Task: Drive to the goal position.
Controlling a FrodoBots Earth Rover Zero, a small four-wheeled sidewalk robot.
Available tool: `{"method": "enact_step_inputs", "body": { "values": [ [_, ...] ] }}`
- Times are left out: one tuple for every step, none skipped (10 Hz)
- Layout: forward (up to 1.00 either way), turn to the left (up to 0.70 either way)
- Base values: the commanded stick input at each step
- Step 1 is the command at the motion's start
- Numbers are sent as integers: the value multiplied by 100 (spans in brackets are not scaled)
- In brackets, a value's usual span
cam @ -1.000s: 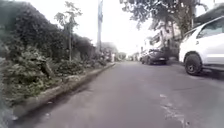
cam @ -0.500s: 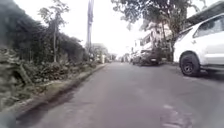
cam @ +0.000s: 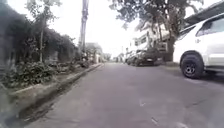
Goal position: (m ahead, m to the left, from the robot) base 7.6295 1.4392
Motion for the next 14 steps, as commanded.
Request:
{"method": "enact_step_inputs", "body": {
  "values": [
    [100, 10],
    [100, 10],
    [100, 10],
    [100, 10],
    [100, 10],
    [100, 10],
    [100, 10],
    [100, 10],
    [100, -5],
    [100, -23],
    [100, -30],
    [100, -30],
    [100, -30],
    [100, -30]
  ]
}}
